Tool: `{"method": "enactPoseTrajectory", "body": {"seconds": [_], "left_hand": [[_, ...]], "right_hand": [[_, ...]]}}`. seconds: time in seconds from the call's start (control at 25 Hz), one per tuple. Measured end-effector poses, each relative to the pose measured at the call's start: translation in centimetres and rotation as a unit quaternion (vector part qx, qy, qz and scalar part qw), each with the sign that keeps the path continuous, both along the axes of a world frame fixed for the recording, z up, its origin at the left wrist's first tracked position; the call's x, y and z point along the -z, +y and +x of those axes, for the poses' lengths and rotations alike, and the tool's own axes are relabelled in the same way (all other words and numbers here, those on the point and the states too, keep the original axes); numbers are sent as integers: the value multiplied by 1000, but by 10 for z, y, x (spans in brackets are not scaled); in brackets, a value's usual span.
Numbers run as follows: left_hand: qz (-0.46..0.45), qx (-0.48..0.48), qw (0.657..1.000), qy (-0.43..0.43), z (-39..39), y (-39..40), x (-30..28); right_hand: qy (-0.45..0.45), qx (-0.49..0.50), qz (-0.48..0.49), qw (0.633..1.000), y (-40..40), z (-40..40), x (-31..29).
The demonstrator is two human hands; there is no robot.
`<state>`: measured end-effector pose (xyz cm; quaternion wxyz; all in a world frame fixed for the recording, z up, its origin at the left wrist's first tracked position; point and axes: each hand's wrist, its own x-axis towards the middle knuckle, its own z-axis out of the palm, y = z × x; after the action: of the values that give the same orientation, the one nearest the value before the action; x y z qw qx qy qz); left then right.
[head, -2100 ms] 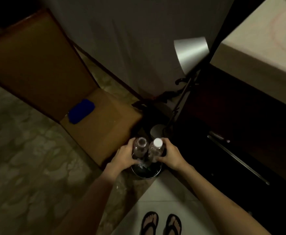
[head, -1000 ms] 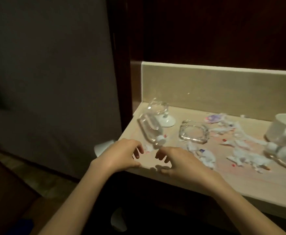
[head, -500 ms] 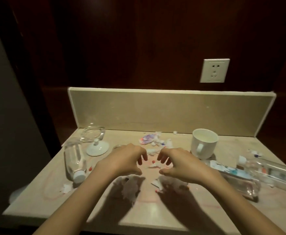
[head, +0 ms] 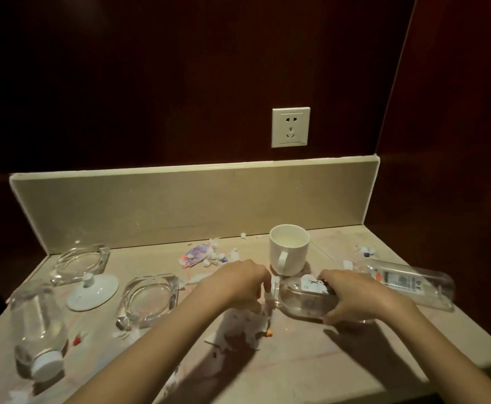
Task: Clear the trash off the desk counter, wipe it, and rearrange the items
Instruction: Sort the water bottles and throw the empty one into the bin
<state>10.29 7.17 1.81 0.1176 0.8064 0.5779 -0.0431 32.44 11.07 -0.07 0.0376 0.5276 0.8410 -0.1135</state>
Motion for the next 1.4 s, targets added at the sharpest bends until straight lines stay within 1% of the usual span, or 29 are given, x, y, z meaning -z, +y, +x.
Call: {"method": "enactPoseTrajectory", "body": {"seconds": [0.08,0.16,0.24,0.28,0.32,0.36,0.4,0.44,0.48,0.6,0.68,0.8,1.0,1.12,1.24,1.32,1.4], "left_hand": [[-17,2,999,-33,-5,-1,2],[-34,-8,995,-89,-17,-3,2],[-50,-29,985,-165,-30,-7,-1],[-52,-41,975,-212,-35,-9,-2],[-50,-53,963,-260,-39,-12,-4],[-47,-63,949,-306,-42,-15,-7],[-47,-72,933,-350,-43,-18,-9],[-48,-79,915,-392,-42,-22,-11],[-47,-86,897,-432,-41,-26,-13],[-17,-109,849,-516,-39,-36,-19],[12,-133,831,-540,-46,-40,-20],[33,-150,821,-550,-65,-46,-15],[58,-178,811,-554,-92,-58,-7],[90,-203,824,-522,-115,-62,-5],[112,-239,829,-492,-150,-60,-6],[103,-263,845,-453,-179,-58,-8],[83,-290,856,-421,-209,-59,-11]], "right_hand": [[-8,4,26,1000,1,1,6],[12,3,40,999,1,0,8],[73,7,32,997,0,-1,5],[129,9,21,991,-1,-3,1],[209,9,0,978,-3,-7,-6],[303,8,-36,952,-6,-14,-13],[398,4,-79,914,-10,-23,-20],[471,-3,-118,874,-14,-33,-26],[518,-11,-143,843,-16,-43,-30],[582,-29,-181,792,-19,-71,-38],[604,-34,-203,770,-19,-85,-40],[602,-50,-208,769,-20,-105,-41],[582,-111,-215,777,-21,-135,-38],[543,-131,-210,802,-15,-158,-39],[521,-140,-170,825,-3,-199,-36],[524,-122,-129,833,8,-237,-32],[529,-97,-140,831,21,-277,-25]]}}
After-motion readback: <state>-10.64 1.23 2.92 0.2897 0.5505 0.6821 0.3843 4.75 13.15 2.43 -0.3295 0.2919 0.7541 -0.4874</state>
